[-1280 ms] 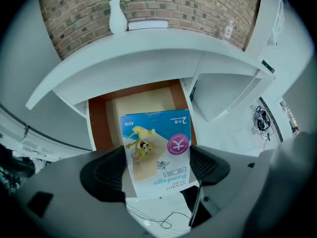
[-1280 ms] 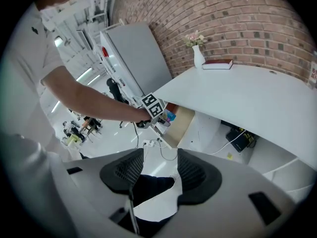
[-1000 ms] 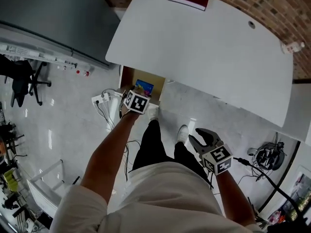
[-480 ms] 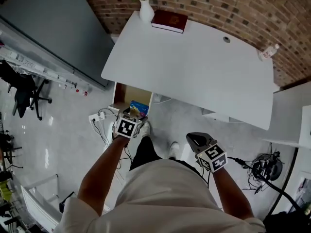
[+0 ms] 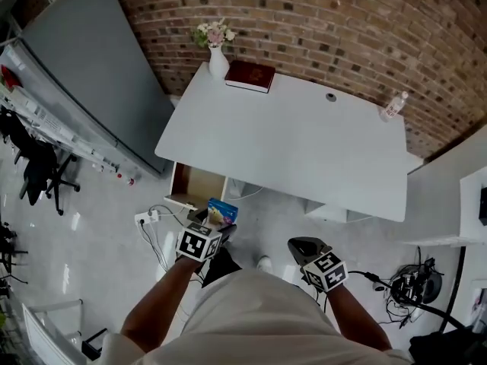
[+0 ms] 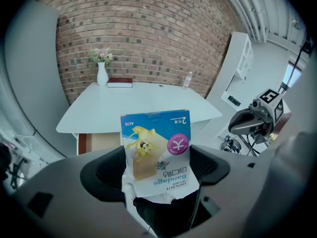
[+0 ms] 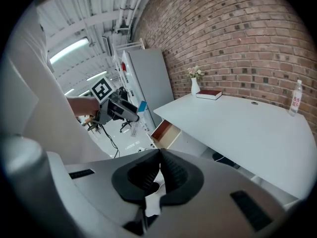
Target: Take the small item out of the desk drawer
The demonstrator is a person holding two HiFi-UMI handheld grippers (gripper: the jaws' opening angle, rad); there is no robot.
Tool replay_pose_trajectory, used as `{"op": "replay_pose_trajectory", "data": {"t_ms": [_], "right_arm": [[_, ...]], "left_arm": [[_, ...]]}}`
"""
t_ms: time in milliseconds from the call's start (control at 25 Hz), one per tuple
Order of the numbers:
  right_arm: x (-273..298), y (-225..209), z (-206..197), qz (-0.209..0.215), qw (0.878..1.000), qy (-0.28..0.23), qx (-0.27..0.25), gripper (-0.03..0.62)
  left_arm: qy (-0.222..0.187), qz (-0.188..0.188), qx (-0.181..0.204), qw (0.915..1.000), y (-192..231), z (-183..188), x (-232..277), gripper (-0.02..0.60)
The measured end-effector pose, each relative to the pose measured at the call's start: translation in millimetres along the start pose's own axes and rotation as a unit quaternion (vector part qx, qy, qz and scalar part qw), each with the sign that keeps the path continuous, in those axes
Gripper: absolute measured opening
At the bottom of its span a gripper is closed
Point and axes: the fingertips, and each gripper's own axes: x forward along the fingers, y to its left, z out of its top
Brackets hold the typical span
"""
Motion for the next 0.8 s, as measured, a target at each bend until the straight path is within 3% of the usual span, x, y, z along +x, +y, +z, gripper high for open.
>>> {"op": "replay_pose_trajectory", "data": {"t_ms": [280, 800], "right_arm": [[-35.9, 1.7, -7.3, -0.014, 1.000, -0.012, -0.005, 0.032], [-67.2, 13.8, -2.8, -0.007, 0.999, -0.040, -0.024, 0.032]], "left_arm": [[-0.021, -0.028, 0.008, 0.9993, -61.3, 19.6, -27.9, 0.399], [-0.045, -0.034, 0.009, 0.9983, -106.5, 28.0, -45.1, 0.399]]}}
